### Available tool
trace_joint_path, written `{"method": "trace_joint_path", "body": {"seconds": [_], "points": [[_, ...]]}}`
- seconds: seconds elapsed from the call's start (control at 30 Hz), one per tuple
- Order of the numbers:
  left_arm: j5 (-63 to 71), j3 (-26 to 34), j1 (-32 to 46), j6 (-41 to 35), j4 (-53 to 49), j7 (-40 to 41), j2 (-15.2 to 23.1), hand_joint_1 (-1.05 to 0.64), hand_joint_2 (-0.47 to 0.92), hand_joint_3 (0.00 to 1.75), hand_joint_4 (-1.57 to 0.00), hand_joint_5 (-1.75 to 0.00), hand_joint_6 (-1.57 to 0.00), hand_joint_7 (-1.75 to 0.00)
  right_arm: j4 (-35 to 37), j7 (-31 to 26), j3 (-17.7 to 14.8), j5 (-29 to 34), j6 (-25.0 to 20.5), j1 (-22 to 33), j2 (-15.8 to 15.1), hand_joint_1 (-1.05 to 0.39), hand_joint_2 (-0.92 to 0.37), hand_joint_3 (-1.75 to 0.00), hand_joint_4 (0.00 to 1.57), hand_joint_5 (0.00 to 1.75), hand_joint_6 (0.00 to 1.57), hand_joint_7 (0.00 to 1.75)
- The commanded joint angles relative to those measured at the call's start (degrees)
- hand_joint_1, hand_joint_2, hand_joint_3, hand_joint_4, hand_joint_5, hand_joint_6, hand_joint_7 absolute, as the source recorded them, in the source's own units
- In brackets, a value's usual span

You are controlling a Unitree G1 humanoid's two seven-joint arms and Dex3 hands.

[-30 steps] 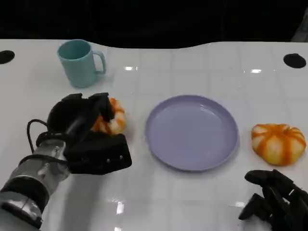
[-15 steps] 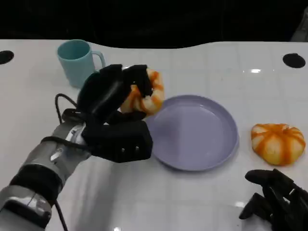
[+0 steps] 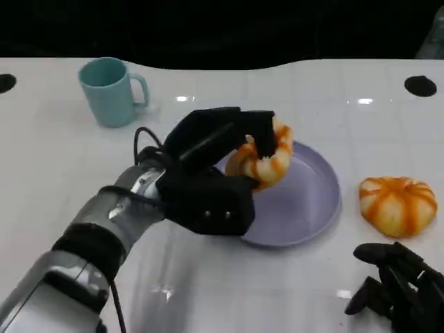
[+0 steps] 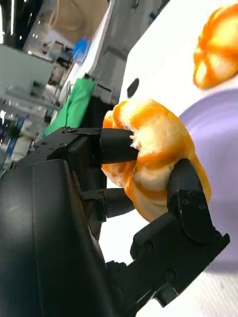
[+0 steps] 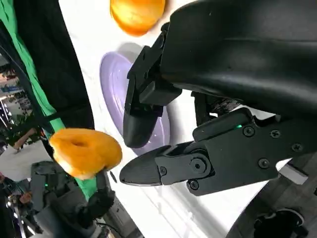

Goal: Grasp the bread from the table and place it into the plate.

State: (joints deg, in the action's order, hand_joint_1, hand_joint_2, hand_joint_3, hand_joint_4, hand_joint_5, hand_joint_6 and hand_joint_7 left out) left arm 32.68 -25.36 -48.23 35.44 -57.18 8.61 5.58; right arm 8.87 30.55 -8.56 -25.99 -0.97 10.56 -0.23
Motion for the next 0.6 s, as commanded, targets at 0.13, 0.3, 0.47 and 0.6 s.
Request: {"method": "trace_joint_path", "body": {"seconds": [0.13, 0.3, 0.47, 0.6], "points": [[3.2, -3.2, -4.5, -0.8, -6.1, 0.7, -2.4, -0.15, 0.52, 1.19, -0.90, -1.75, -0.75, -1.75, -0.2, -0.1, -0.5, 0.0, 0.9, 0.5, -0.5, -0.62, -0.92, -0.21, 0.65, 1.49, 0.72, 0.94], [5.6, -5.0, -6.2, -3.0, -8.2, 1.7, -3.6, -0.17, 0.56, 1.14, -0.89, -1.75, -0.72, -1.75, -0.4, -0.2, -0.5, -0.5, 0.1, 0.5, -0.3, -0.61, -0.92, -0.20, 0.65, 1.49, 0.72, 0.92], [7.6, -7.0, -7.4, -4.5, -9.7, 1.6, -4.1, -0.15, 0.58, 1.04, -0.86, -1.75, -0.68, -1.75, -0.4, 0.0, -0.2, 0.2, 1.2, 0.6, -0.3, -0.61, -0.92, -0.22, 0.66, 1.49, 0.73, 0.92], [4.3, -5.1, -7.3, -3.5, -11.0, -3.1, -4.7, -0.17, 0.84, 0.35, -0.71, -1.22, -0.81, -0.59, -0.6, -0.1, -0.4, -0.4, 0.4, 0.6, -0.2, -0.61, -0.92, -0.22, 0.66, 1.49, 0.74, 0.93]]}}
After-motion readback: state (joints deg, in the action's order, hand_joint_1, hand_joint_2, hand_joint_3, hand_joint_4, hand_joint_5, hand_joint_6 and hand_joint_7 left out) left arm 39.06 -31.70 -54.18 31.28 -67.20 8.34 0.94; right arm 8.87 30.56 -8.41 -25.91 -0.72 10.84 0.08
